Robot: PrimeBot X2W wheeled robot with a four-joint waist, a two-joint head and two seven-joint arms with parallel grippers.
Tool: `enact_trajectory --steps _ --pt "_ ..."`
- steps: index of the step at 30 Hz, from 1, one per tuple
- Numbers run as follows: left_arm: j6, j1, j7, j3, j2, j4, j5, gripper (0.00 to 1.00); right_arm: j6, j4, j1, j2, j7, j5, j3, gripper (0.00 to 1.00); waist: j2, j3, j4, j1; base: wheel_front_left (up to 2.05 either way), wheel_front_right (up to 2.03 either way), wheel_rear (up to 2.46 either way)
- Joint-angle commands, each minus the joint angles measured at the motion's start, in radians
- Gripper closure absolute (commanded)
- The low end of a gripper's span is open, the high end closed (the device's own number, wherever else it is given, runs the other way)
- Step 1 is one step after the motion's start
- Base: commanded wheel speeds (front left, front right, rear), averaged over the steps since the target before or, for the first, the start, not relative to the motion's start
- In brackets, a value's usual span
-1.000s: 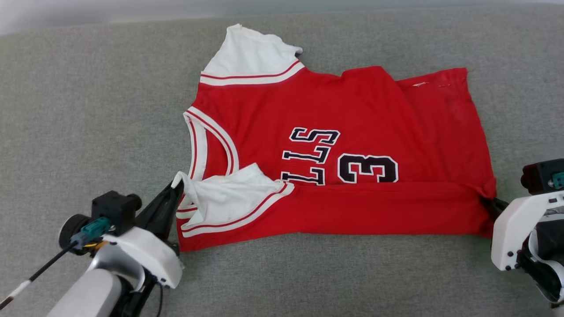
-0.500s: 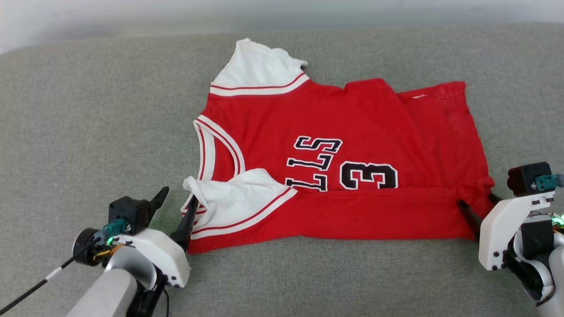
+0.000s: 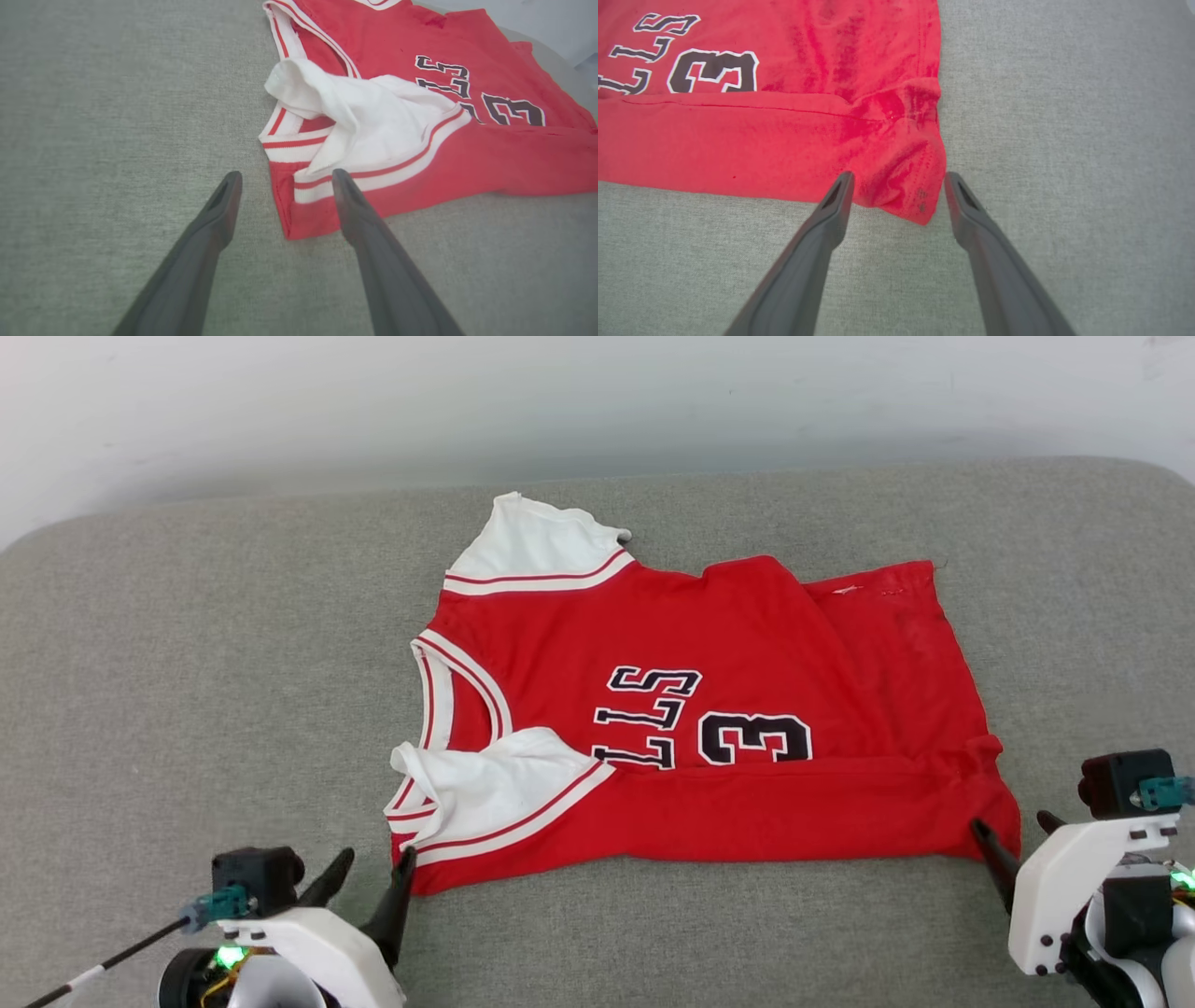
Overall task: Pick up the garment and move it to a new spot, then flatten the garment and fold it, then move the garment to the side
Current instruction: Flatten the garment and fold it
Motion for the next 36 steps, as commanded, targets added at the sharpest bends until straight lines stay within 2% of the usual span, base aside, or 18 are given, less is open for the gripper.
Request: enact_trajectory --steps 1,8,11,14,18,22,23,24,25,31,36 --pt "0.01 0.023 0.027 -0.006 0.014 -0.031 -0.001 0.0 0.0 -0.027 0.02 0.023 0.007 -0.013 -0.014 0.0 0.0 0.004 -0.002 0.0 0.0 0.0 0.0" --pt "0.071 0.043 0.125 -0.024 0.052 -0.133 0.009 0.0 0.0 -0.136 0.062 0.085 0.033 -0.055 -0.04 0.0 0.0 0.039 -0.018 0.0 0.0 0.0 0.0" --pt "0.08 0.026 0.158 -0.041 0.059 -0.142 0.022 0.0 0.0 -0.167 0.067 0.1 0.041 -0.063 -0.039 0.0 0.0 0.059 -0.027 0.0 0.0 0.0 0.0" --pt "0.092 0.013 0.178 -0.045 0.073 -0.13 0.035 0.0 0.0 -0.19 0.069 0.107 0.046 -0.074 -0.041 0.0 0.0 0.078 -0.036 0.0 0.0 0.0 0.0" --pt "0.132 -0.005 0.2 -0.074 0.086 -0.091 0.092 0.0 0.0 -0.211 0.068 0.109 0.047 -0.078 -0.039 0.0 0.0 0.102 -0.046 0.0 0.0 0.0 0.0" --pt "0.126 0.003 0.249 -0.108 0.068 -0.05 0.083 0.0 0.0 -0.218 0.071 0.097 0.045 -0.09 -0.044 0.0 0.0 0.125 -0.05 0.0 0.0 0.0 0.0" --pt "0.119 0.005 0.262 -0.12 0.065 -0.039 0.081 0.1 0.0 -0.219 0.07 0.096 0.044 -0.092 -0.045 0.0 0.0 0.128 -0.05 0.0 0.0 0.0 0.0" --pt "0.112 0.005 0.269 -0.13 0.061 -0.031 0.08 0.64 0.0 -0.22 0.069 0.096 0.044 -0.092 -0.045 0.0 0.0 0.13 -0.05 0.0 0.0 0.0 0.0" --pt "0.104 0.007 0.271 -0.137 0.058 -0.024 0.08 1.0 0.0 -0.221 0.068 0.096 0.044 -0.092 -0.046 0.0 0.0 0.13 -0.05 0.0 0.0 0.0 0.0" --pt "0.072 0.021 0.244 -0.143 0.04 -0.025 0.058 1.0 0.0 -0.195 0.064 0.061 0.037 -0.106 -0.068 0.0 0.0 0.098 -0.034 0.0 0.0 0.0 0.0" --pt "0.073 0.016 0.21 -0.116 0.058 -0.088 0.054 1.0 0.0 -0.147 0.055 0.047 0.047 -0.113 -0.072 0.0 0.0 0.072 -0.011 0.0 0.0 0.0 0.0"
